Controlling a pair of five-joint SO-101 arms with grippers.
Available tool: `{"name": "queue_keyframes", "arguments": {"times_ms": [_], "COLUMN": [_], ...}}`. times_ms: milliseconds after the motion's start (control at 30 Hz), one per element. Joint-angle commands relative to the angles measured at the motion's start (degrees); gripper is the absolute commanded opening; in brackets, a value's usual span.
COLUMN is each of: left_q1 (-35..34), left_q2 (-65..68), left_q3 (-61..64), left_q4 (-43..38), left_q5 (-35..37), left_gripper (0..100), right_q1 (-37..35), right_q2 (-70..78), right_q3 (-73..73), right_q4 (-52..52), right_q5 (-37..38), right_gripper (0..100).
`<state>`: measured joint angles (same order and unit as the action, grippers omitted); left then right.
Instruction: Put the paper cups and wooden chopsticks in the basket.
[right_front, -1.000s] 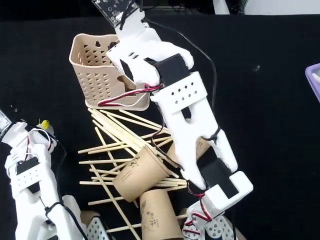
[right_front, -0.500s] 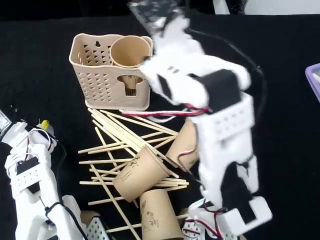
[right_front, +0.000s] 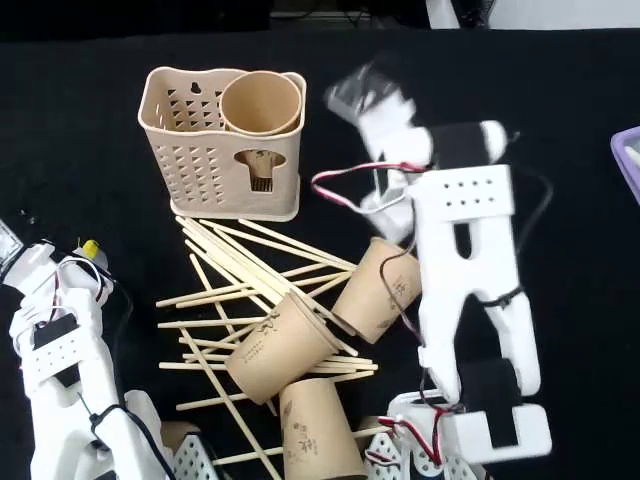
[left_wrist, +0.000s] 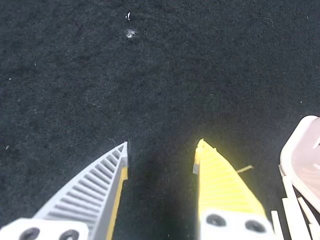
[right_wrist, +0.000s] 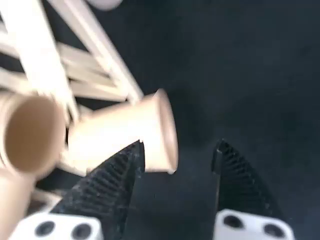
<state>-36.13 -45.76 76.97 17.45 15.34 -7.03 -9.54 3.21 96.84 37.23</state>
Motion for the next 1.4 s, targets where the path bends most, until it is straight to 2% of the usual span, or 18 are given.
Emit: {"name": "queue_keyframes", "arguments": {"times_ms": [0, 200, 567, 633, 767, 833, 1000, 1167, 1367], "left_q1": [0.75, 0.75, 0.75, 0.75, 0.75, 0.75, 0.75, 0.75, 0.75], "left_q2": [-0.62, -0.62, -0.62, -0.62, -0.62, -0.62, -0.62, -0.62, -0.62], "left_q3": [-0.22, -0.22, -0.22, -0.22, -0.22, -0.22, -0.22, -0.22, -0.22], "left_q4": [-0.97, -1.05, -0.97, -0.97, -0.97, -0.97, -0.97, -1.14, -1.32], "left_q5": [0.09, 0.09, 0.09, 0.09, 0.09, 0.09, 0.09, 0.09, 0.09], "left_gripper": [22, 22, 22, 22, 22, 22, 22, 22, 22], "right_q1": [1.58, 1.23, 1.58, 1.58, 1.58, 1.67, 3.78, 4.92, -1.67], "right_q2": [-5.67, -7.08, 0.31, 0.40, -1.80, -3.82, -9.71, -16.75, -26.24], "right_q3": [10.95, 17.71, 16.75, 16.75, 16.66, 16.31, 11.12, 5.23, -5.85], "right_q4": [-4.75, -6.33, -5.45, -3.96, -2.37, -0.88, 3.87, 4.13, 3.52], "right_q5": [10.46, 17.41, 20.84, 22.33, 23.91, 23.91, 24.18, 23.91, 23.74], "right_gripper": [23.0, 23.0, 22.5, 19.3, 1.2, 2.5, 1.1, 1.1, 1.1]}}
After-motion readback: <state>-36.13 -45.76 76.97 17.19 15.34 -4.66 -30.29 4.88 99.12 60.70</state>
